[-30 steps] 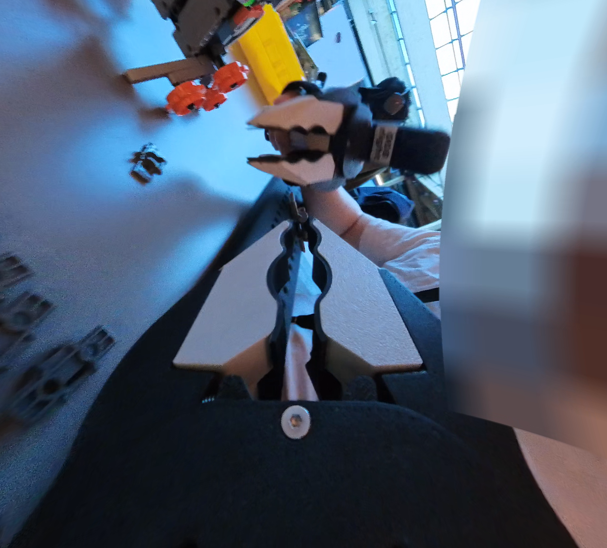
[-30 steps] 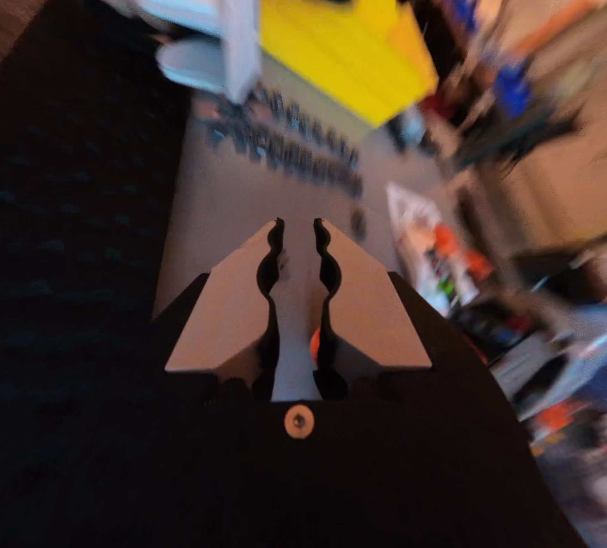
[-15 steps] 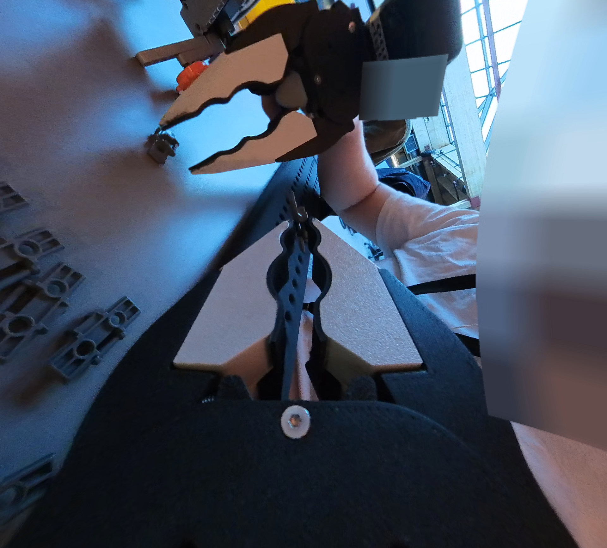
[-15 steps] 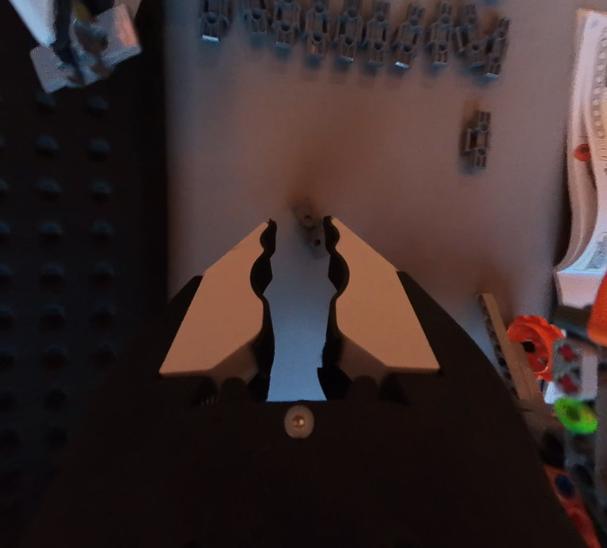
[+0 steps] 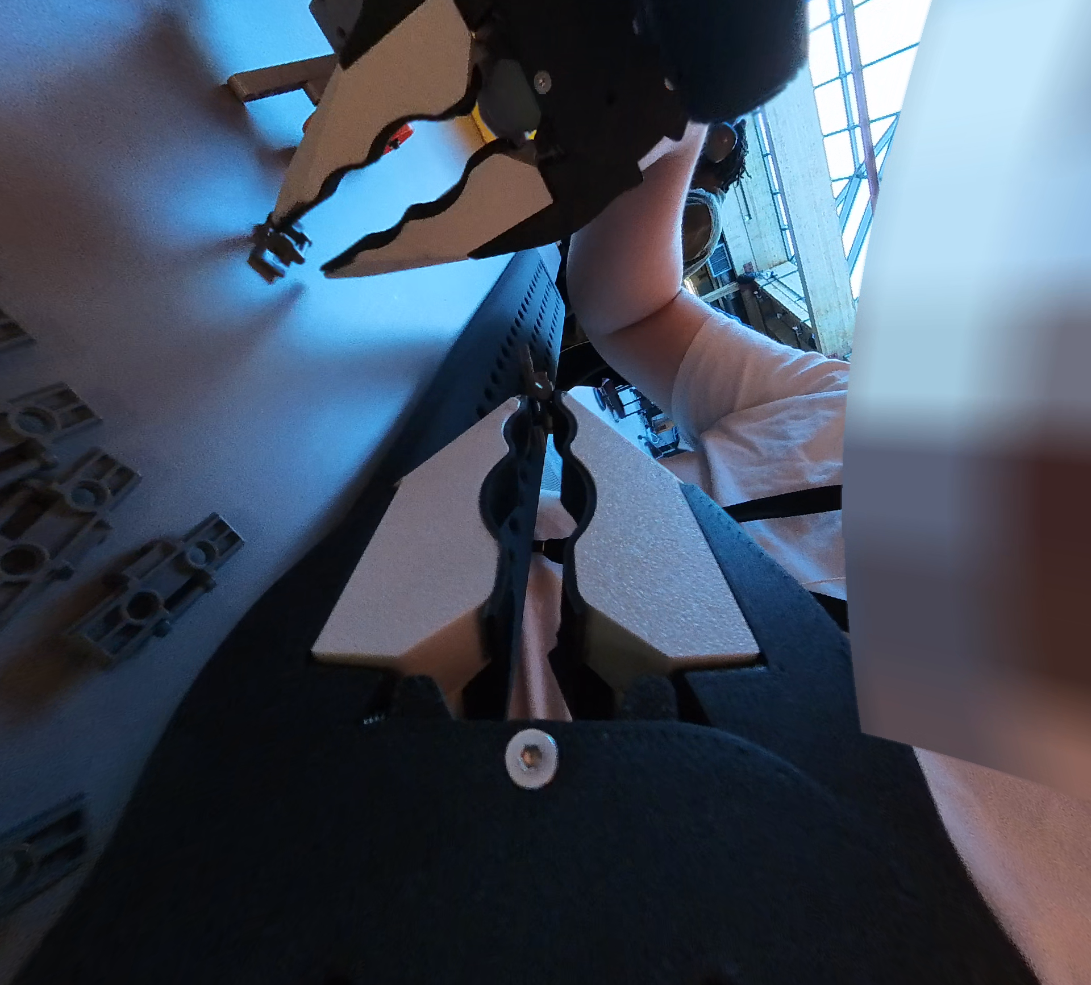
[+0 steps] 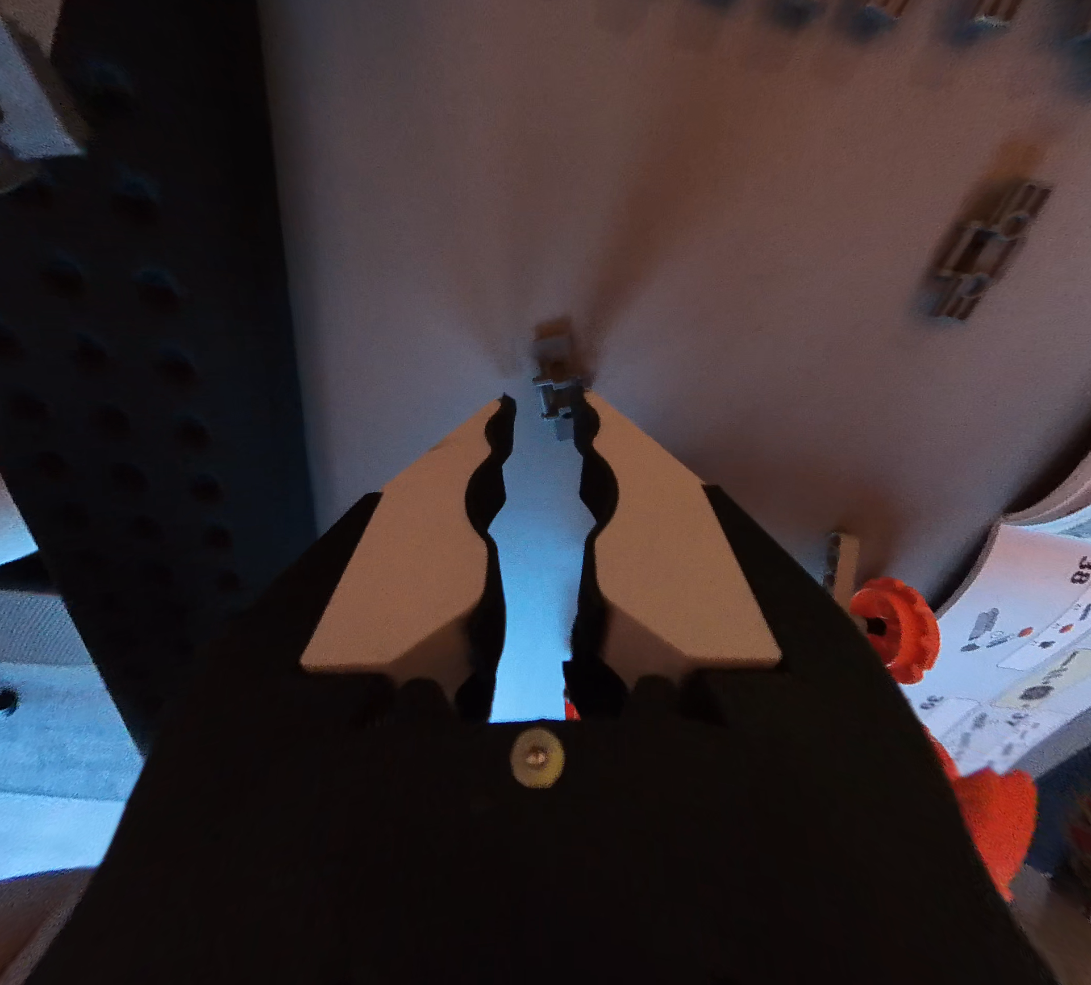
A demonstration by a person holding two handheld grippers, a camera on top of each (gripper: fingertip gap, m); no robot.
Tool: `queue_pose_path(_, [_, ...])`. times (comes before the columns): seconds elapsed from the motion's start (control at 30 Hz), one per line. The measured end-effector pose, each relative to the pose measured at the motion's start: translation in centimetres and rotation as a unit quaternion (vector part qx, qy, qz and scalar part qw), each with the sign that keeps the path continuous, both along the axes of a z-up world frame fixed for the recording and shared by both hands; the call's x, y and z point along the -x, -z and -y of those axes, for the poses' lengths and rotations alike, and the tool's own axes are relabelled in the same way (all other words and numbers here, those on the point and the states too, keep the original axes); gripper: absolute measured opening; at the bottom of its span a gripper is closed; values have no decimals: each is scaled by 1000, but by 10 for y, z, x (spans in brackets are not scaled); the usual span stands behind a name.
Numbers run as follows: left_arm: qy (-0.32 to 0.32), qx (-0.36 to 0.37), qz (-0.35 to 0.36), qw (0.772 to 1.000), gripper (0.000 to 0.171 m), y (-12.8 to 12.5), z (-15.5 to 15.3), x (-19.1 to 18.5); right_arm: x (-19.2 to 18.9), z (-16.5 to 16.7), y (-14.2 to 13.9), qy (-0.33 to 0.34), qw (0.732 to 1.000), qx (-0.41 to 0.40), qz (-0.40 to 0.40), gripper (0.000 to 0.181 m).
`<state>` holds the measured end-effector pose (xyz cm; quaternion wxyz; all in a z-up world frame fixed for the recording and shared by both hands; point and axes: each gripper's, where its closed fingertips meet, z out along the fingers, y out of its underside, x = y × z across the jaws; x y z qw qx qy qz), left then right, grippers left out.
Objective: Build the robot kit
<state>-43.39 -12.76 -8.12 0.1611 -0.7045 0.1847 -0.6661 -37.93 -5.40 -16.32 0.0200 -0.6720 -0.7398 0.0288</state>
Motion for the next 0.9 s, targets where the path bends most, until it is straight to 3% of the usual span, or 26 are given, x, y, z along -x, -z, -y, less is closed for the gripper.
queue_pose_path(0.23, [1,3,-2,1000,4,1,0,2,-3,-3,0,-24,999,-40,-5,8])
queue_pose_path(0.37, [-2,2,1,1000,4,0,-1,3,5,-8,-7,-43,988,-112,-96,8])
queue_pose_path(0.47, [-4,3,1,1000,4,0,-2,4,9,-2,-13,-111,955,-194,-195,8])
queue_pose_path(0.6, [-5,4,-3,1000,4,2,-3,5,-2,4,-15,-208,897,-309,-237,2])
queue_pose_path(0.67, [-5,4,-1,1000,4,1,-4,4,-10,10,-7,-222,897,-303,-232,4])
queue_pose_path(0.8, [-4,3,0,1000,4,1,-3,0,-15,4,-11,-71,941,-210,-255,7])
queue_pose_path(0.9, [-3,5,-3,1000,4,2,-2,-2,-9,-14,-30,154,941,-127,-273,14])
